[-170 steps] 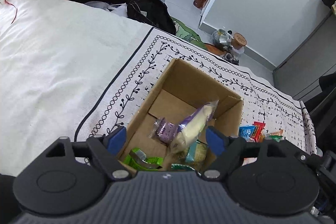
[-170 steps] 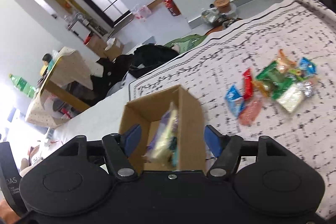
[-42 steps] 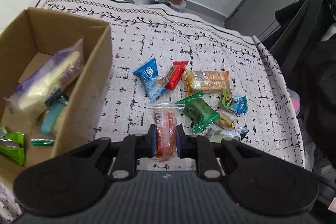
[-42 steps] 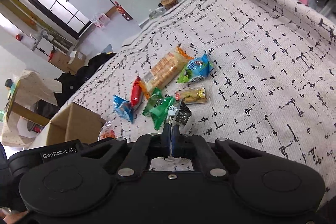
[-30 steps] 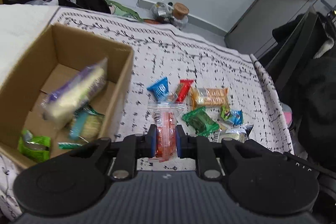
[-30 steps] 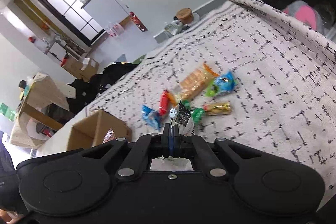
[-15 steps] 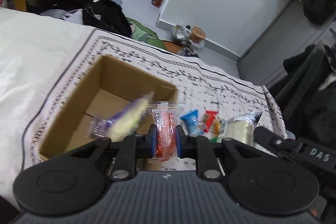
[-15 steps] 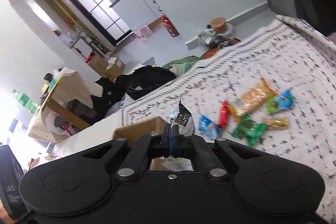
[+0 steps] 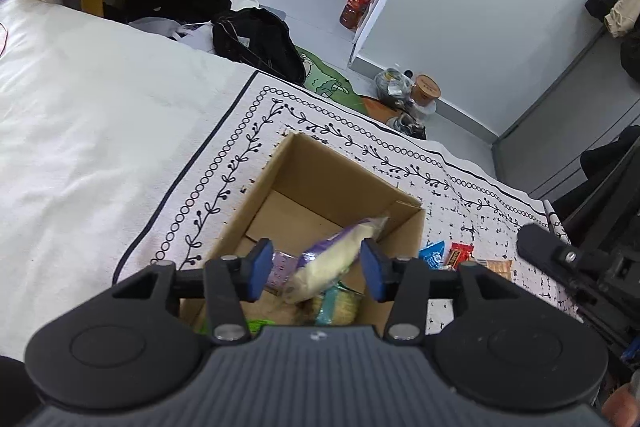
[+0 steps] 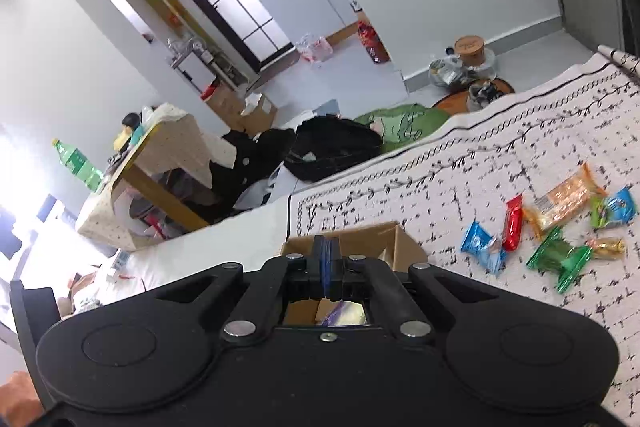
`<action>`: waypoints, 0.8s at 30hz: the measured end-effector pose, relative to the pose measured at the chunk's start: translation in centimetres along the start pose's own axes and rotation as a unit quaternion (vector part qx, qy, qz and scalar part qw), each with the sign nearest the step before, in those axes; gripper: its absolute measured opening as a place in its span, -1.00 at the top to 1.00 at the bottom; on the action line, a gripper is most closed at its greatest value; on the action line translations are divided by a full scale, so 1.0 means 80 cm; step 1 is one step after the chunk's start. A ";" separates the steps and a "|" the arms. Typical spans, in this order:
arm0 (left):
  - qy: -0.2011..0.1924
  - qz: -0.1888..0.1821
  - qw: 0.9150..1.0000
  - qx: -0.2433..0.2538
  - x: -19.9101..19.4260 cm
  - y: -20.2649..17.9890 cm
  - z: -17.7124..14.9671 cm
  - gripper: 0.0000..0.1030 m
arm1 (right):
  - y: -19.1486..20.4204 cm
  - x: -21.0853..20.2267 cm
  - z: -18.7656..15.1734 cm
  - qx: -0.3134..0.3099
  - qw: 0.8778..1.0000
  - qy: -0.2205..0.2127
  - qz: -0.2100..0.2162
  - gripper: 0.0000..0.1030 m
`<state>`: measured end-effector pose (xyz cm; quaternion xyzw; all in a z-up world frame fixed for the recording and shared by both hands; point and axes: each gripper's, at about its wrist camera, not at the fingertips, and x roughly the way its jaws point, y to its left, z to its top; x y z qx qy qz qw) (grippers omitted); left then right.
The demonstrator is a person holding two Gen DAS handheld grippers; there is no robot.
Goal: Organize snacks
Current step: 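Carry the sausage packet over the box and open the left tool to drop it, then carry the clear packet over the box and open the right tool to drop it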
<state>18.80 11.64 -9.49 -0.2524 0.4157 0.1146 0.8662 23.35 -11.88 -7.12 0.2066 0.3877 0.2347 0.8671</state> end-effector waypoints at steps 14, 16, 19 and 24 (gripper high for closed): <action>0.014 0.012 1.000 -0.001 0.017 0.017 -0.007 -0.40 | -0.078 0.040 -0.053 0.106 0.990 0.074 -0.064 0.32; 0.019 0.014 1.000 -0.001 0.021 0.017 -0.009 -0.44 | -0.079 0.046 -0.056 0.110 0.989 0.080 -0.064 0.17; 0.024 0.017 1.000 0.000 0.026 0.018 -0.008 -0.46 | -0.081 0.055 -0.058 0.115 0.987 0.089 -0.065 0.09; 0.030 0.017 0.999 -0.002 0.035 0.020 -0.008 -0.49 | -0.094 0.075 -0.066 0.125 0.984 0.104 -0.074 0.07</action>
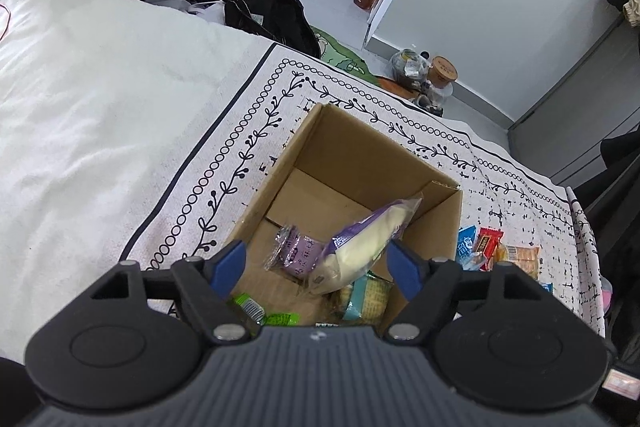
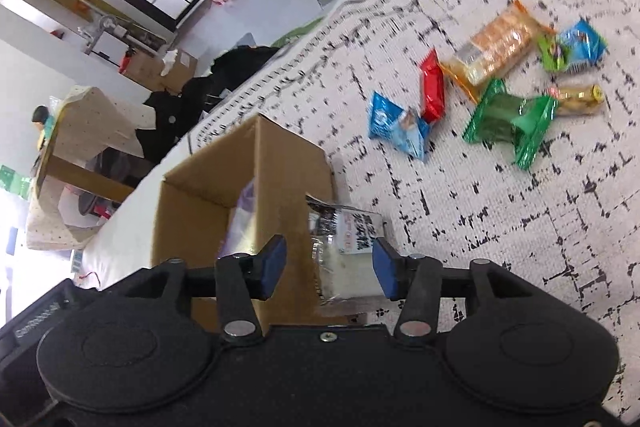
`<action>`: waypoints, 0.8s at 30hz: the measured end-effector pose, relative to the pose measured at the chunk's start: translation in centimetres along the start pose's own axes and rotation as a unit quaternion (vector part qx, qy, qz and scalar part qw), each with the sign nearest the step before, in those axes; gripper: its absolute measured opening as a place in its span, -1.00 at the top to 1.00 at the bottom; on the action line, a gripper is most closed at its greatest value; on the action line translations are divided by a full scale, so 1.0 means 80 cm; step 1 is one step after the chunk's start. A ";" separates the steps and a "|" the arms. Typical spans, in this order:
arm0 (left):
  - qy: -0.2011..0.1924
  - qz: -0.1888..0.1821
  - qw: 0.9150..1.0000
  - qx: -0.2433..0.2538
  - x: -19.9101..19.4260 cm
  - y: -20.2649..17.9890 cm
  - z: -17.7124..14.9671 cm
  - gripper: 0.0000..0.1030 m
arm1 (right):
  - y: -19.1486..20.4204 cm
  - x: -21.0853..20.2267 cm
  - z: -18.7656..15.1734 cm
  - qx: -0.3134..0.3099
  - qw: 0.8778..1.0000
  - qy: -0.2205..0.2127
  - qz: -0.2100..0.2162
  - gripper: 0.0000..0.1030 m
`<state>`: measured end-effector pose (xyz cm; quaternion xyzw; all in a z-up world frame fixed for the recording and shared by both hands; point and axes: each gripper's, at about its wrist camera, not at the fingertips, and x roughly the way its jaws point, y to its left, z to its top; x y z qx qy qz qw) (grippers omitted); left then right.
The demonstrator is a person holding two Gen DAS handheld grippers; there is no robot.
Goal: Organize snacks
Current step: 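Carry the clear packet over the box and open the right tool to drop it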
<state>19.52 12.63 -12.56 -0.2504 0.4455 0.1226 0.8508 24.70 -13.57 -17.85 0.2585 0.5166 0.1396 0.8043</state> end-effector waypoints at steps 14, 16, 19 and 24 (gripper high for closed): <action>0.019 0.003 1.000 -0.004 0.023 0.001 0.001 -0.49 | -0.040 0.052 -0.008 0.052 0.998 0.042 0.017 -0.23; 0.020 0.004 1.000 -0.005 0.023 0.001 0.000 -0.49 | -0.040 0.057 -0.012 0.052 0.997 0.052 0.038 0.07; 0.020 0.006 1.000 -0.005 0.023 0.002 0.001 -0.49 | -0.032 0.052 -0.015 0.034 0.998 0.045 0.031 0.13; 0.012 0.005 1.000 -0.011 0.015 0.005 0.003 -0.49 | -0.025 0.035 -0.010 0.029 0.999 0.033 0.023 0.16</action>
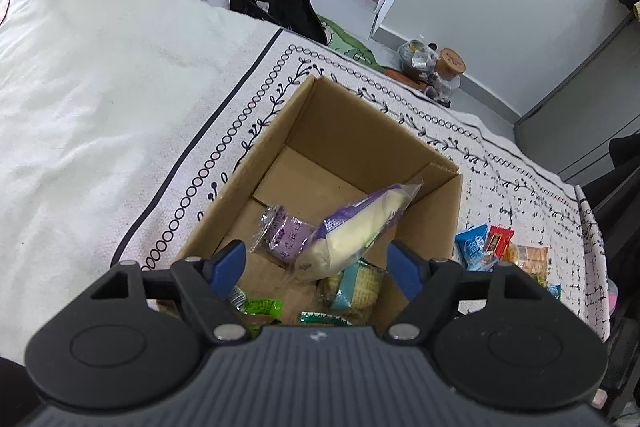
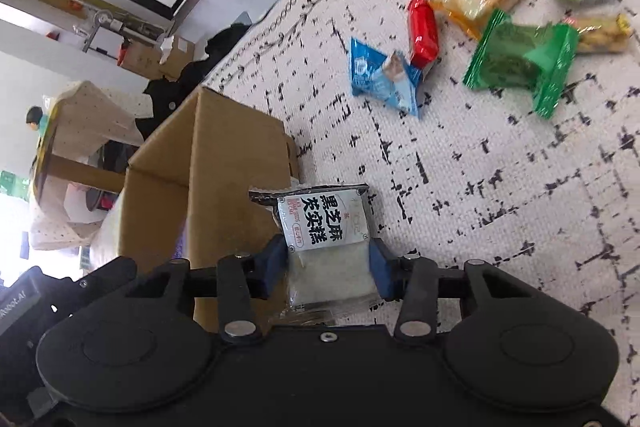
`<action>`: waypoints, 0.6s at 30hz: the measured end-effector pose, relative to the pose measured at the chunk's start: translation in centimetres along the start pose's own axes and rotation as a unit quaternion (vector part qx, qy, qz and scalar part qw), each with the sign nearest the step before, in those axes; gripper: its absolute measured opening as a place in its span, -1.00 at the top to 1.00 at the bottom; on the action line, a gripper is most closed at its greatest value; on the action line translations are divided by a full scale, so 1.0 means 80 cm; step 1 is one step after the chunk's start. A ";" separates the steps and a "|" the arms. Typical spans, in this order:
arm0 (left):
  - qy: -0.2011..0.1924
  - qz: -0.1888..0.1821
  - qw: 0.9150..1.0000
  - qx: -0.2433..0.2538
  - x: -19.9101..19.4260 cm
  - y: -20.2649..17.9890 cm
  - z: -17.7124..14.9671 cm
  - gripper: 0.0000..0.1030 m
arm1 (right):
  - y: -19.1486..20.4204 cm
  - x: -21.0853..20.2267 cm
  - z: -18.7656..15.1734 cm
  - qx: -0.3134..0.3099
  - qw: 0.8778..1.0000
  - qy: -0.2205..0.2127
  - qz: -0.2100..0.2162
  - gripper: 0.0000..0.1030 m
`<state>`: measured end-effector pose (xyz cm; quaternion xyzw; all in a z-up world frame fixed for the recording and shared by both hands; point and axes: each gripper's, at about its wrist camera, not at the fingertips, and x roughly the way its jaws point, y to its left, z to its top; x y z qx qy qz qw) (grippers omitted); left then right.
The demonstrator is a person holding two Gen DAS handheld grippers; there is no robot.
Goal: Organize snacks
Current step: 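Carry the clear packet over the box and open the right tool to drop it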
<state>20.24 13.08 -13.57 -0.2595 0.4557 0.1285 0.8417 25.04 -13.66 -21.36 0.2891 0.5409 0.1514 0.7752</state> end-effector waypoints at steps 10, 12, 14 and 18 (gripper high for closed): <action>-0.019 0.001 1.000 -0.012 -0.022 0.006 0.006 -0.49 | 0.035 -0.054 0.016 -0.008 0.998 -0.043 0.044 0.16; -0.020 0.000 1.000 -0.016 -0.026 0.008 0.007 -0.49 | 0.047 -0.062 0.018 -0.017 0.997 -0.049 0.051 0.16; -0.022 0.001 1.000 -0.018 -0.030 0.010 0.008 -0.49 | 0.060 -0.071 0.020 -0.024 0.996 -0.056 0.061 0.16; -0.029 0.002 0.999 -0.023 -0.039 0.015 0.010 -0.49 | 0.085 -0.076 0.021 -0.034 0.995 -0.053 0.082 0.16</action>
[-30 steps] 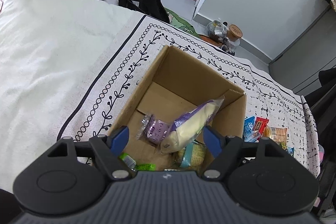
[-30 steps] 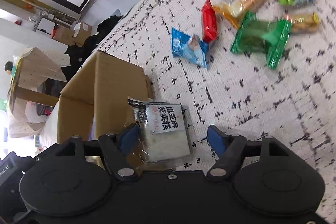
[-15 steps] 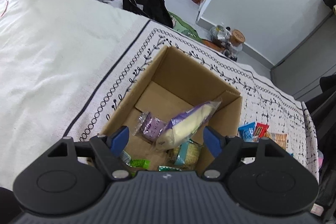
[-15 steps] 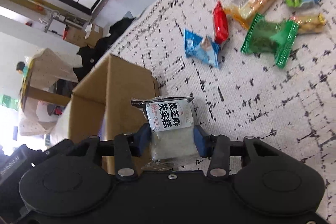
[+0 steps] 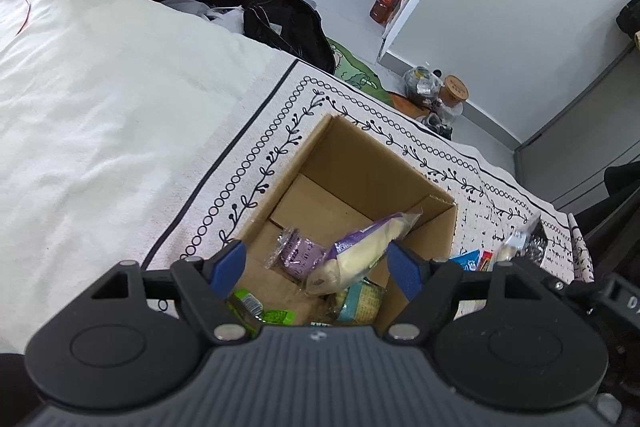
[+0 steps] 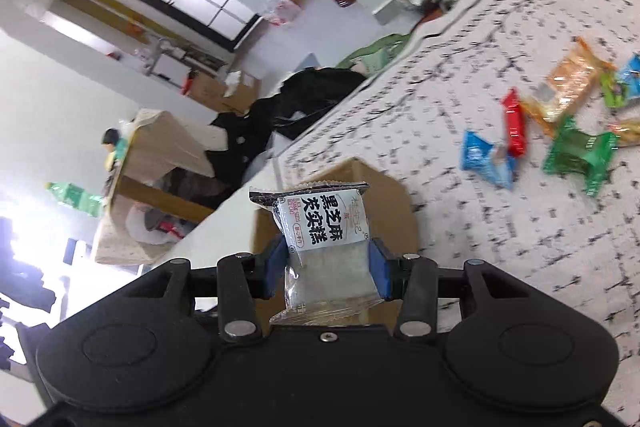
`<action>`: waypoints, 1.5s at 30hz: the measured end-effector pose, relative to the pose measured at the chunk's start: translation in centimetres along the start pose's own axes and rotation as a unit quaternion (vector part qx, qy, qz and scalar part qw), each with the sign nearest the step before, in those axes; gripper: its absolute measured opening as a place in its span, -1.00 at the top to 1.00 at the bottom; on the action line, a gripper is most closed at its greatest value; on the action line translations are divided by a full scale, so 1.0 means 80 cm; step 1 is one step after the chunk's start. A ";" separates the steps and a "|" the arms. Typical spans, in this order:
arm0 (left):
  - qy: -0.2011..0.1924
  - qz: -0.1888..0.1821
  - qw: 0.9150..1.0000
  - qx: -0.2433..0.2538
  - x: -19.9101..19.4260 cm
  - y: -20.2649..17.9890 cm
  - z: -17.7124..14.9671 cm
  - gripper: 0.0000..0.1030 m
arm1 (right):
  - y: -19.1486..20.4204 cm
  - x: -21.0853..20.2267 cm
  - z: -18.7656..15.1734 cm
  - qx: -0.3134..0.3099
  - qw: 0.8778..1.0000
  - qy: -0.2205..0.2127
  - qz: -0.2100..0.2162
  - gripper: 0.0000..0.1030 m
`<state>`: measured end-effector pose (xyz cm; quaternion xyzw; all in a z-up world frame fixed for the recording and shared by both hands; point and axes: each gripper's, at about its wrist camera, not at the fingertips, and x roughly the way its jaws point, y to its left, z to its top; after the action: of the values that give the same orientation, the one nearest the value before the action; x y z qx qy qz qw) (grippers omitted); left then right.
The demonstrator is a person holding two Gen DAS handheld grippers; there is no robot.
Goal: Organize snacks
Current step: 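Carry the clear packet over the box and open the right tool to drop it, then return both tools from the box to the snack pile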
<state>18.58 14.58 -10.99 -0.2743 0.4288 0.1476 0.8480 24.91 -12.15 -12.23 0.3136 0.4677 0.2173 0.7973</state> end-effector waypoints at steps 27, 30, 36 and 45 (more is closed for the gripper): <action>0.011 -0.020 0.998 0.057 -0.008 -0.086 -0.035 -0.75 | -0.051 -0.077 0.015 -0.025 0.995 -0.054 -0.084 -0.74; 0.014 -0.028 0.997 0.068 -0.005 -0.106 -0.043 -0.76 | -0.067 -0.092 0.022 -0.020 0.993 -0.062 -0.096 -0.76; 0.019 -0.034 0.995 0.088 0.002 -0.142 -0.058 -0.76 | -0.099 -0.117 0.037 -0.011 0.990 -0.075 -0.115 -0.90; 0.029 -0.040 0.994 0.102 0.017 -0.184 -0.074 -0.76 | -0.143 -0.147 0.062 0.002 0.987 -0.091 -0.133 -0.99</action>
<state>22.72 -0.76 -9.94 -0.2077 0.4549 0.0607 0.8639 24.39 -29.26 -11.29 0.2684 0.4315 0.0789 0.8576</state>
